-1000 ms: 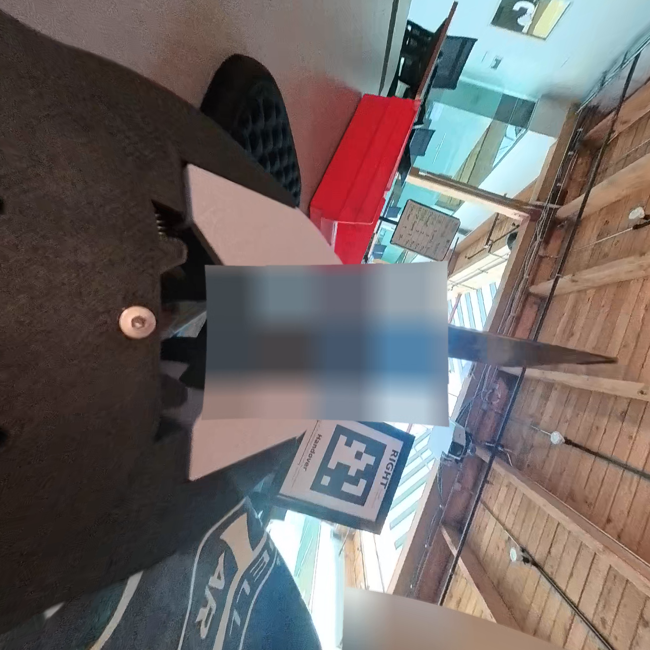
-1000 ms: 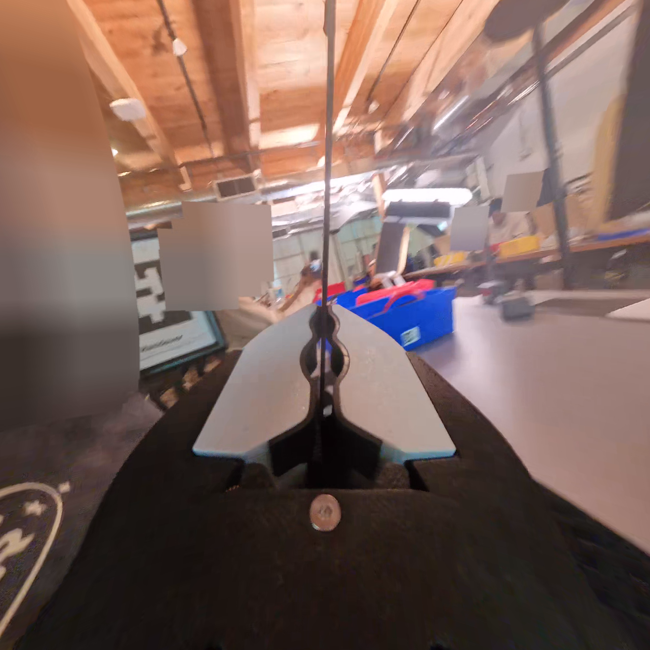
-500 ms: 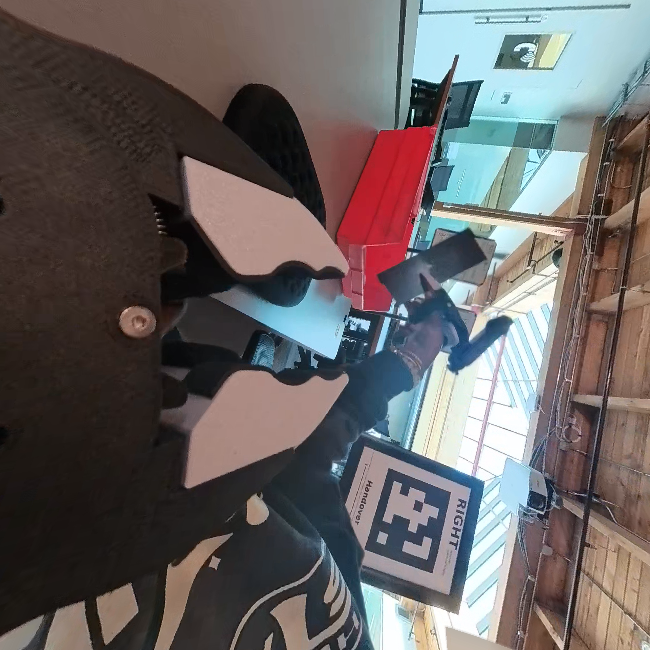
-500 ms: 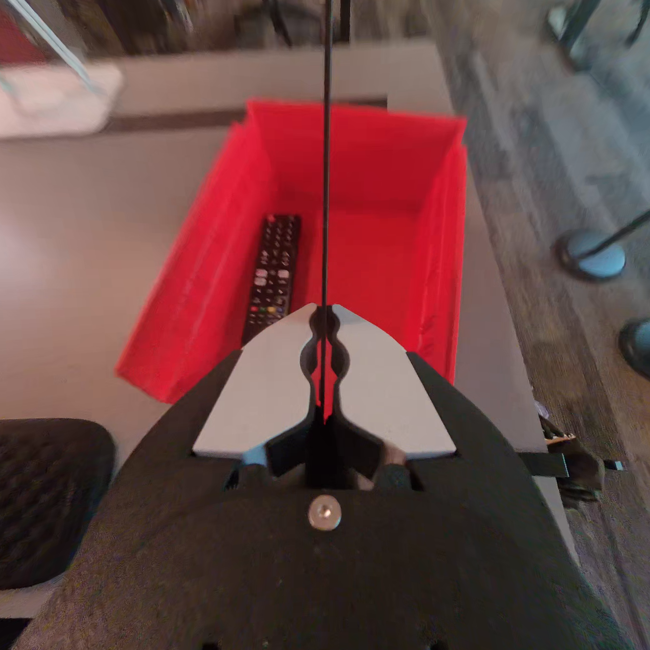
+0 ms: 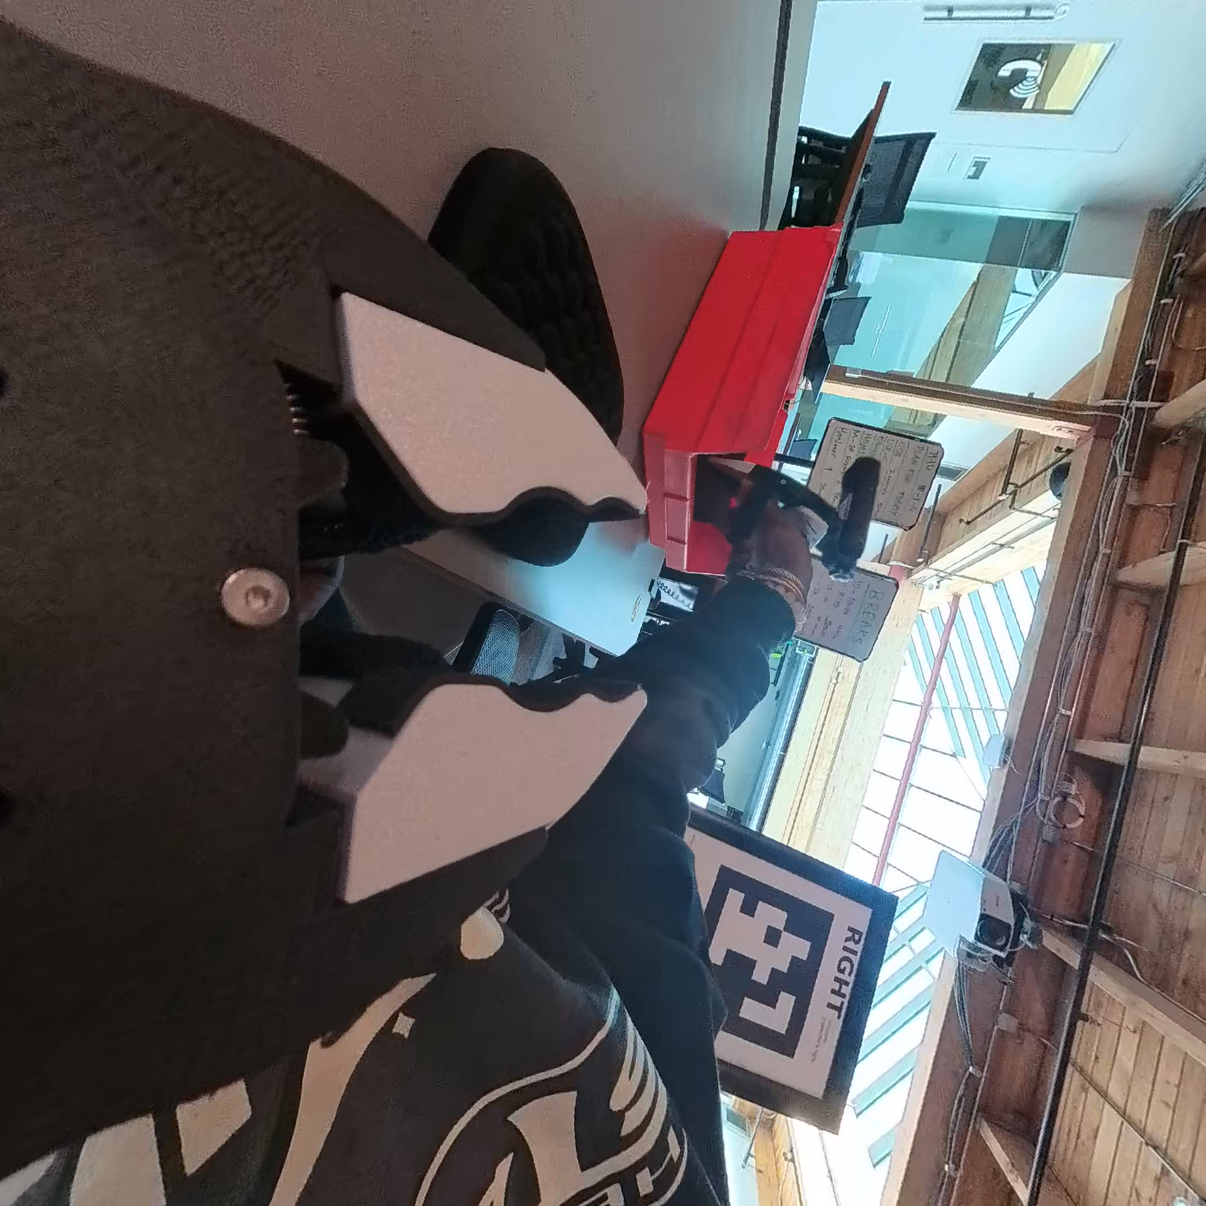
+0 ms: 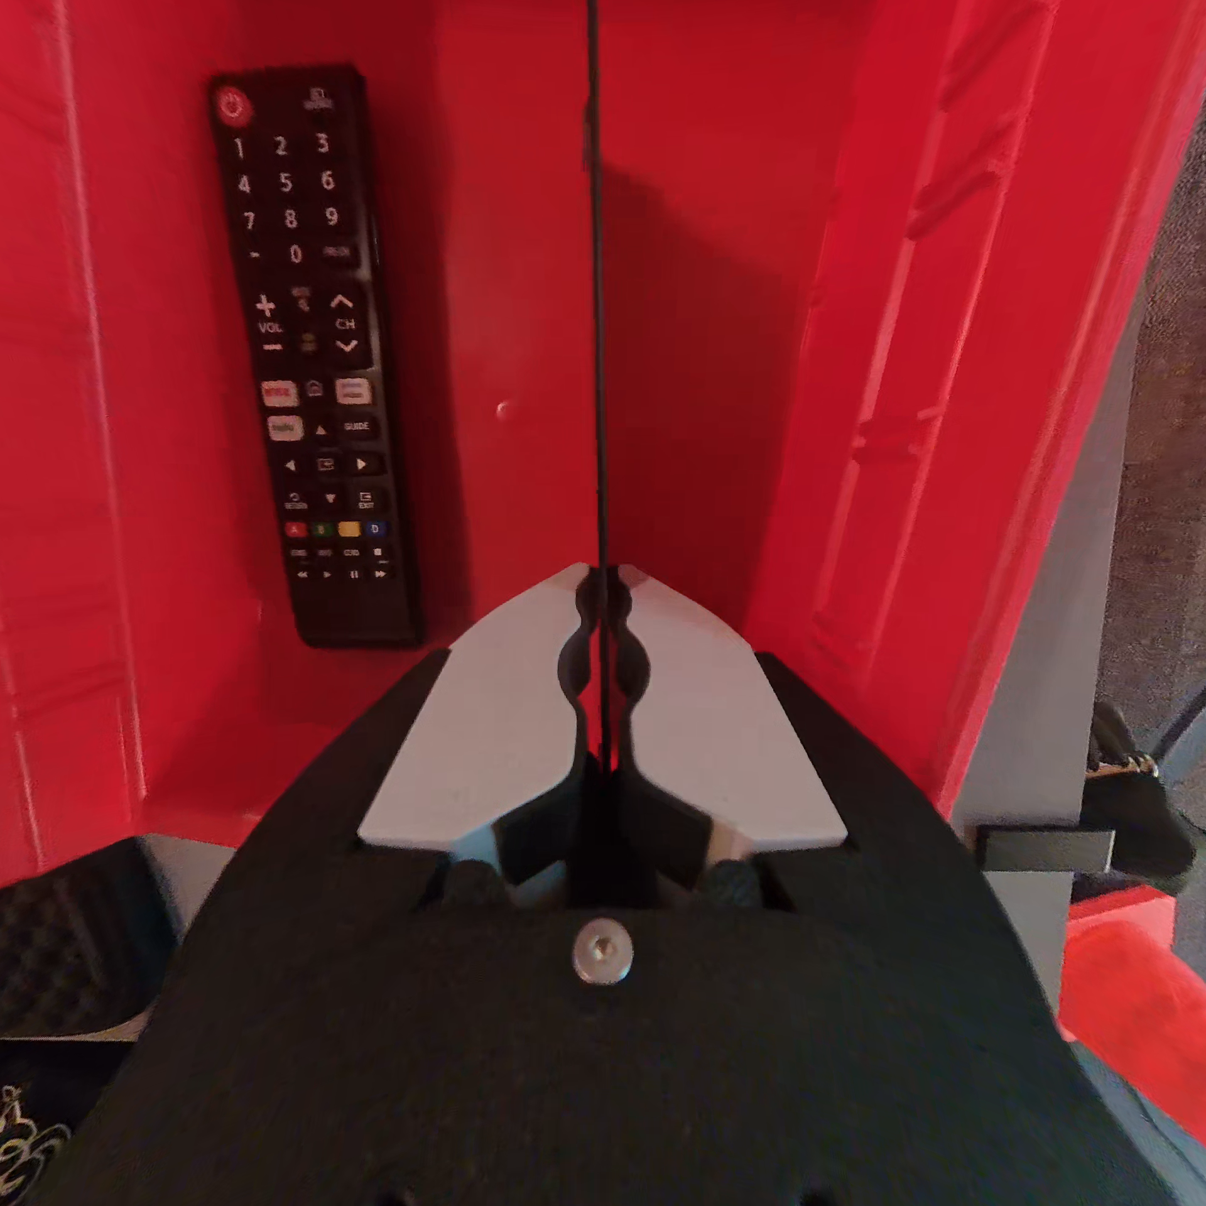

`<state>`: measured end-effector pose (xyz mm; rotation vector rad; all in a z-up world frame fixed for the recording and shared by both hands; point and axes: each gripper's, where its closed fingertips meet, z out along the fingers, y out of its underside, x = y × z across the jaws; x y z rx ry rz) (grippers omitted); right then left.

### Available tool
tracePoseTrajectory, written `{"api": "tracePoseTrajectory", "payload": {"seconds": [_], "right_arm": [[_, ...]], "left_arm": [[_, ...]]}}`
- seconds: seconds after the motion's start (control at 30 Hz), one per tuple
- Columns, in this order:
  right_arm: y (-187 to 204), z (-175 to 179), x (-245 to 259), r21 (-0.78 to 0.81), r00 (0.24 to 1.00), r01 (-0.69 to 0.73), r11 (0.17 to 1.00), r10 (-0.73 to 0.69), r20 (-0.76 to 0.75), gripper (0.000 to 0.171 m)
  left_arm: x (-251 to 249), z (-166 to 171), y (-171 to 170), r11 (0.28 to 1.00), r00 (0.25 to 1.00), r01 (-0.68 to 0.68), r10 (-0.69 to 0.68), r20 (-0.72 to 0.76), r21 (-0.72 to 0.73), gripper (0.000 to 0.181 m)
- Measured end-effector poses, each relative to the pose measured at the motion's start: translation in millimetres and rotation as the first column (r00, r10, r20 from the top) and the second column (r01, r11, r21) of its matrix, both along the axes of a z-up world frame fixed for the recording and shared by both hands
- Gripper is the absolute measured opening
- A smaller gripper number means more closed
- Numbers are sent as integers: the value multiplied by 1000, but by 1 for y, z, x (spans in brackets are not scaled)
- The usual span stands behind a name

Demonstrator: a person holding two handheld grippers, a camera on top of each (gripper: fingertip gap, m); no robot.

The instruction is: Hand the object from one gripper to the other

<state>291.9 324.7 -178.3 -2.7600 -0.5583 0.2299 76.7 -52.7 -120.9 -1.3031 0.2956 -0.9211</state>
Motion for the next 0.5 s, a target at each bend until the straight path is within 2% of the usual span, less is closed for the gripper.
{"api": "tracePoseTrajectory", "payload": {"seconds": [0.07,0.17,0.3,0.4,0.5], "right_arm": [[0,1,3,15,1000,2,1000,-2,3,2],[-4,10,2,86,1000,-28,996,27,13,17],[-4,51,6,359,997,-48,932,22,76,38],[-19,102,-12,652,998,-55,756,58,17,58],[-71,146,-56,879,958,-78,470,280,-65,76]], "left_arm": [[1,0,0,1000,1000,-1,1,-7,1,46],[1,0,0,1000,1000,-1,1,-14,8,46],[2,0,0,1000,1000,-7,7,-28,11,46],[1,1,0,1000,999,-19,20,-47,24,47],[0,4,-2,999,998,-28,30,-59,41,47]]}}
